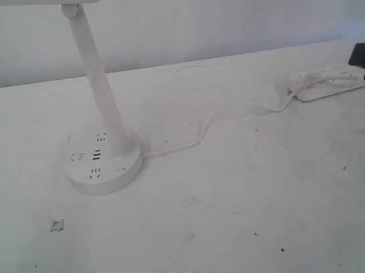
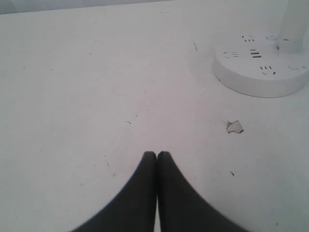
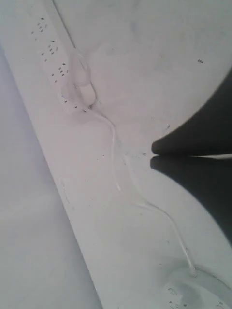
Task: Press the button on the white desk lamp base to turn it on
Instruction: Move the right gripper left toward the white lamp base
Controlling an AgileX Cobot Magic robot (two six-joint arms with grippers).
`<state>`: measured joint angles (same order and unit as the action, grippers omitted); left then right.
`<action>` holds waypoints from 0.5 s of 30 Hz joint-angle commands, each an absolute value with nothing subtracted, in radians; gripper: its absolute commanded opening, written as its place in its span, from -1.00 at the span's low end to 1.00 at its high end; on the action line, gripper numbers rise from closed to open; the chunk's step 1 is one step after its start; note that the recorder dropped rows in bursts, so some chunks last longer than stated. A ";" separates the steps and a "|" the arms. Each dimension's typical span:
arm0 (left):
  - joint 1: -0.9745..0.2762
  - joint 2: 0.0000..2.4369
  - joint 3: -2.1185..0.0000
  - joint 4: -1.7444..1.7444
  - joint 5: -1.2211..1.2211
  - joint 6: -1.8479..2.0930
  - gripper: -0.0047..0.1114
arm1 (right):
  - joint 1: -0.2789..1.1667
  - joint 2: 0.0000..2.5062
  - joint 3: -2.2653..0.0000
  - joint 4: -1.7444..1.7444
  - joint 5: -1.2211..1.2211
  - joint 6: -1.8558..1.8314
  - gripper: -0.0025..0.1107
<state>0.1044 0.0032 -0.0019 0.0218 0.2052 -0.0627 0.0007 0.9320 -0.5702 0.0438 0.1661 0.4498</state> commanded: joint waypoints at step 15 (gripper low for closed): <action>0.096 0.000 0.000 0.021 0.201 -0.063 -0.92 | 0.365 1.461 -0.990 0.145 0.174 0.221 -0.96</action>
<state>0.1044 0.0032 -0.0019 0.0218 0.2052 -0.0627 0.3132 1.3797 -0.9382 0.1244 0.1148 0.2397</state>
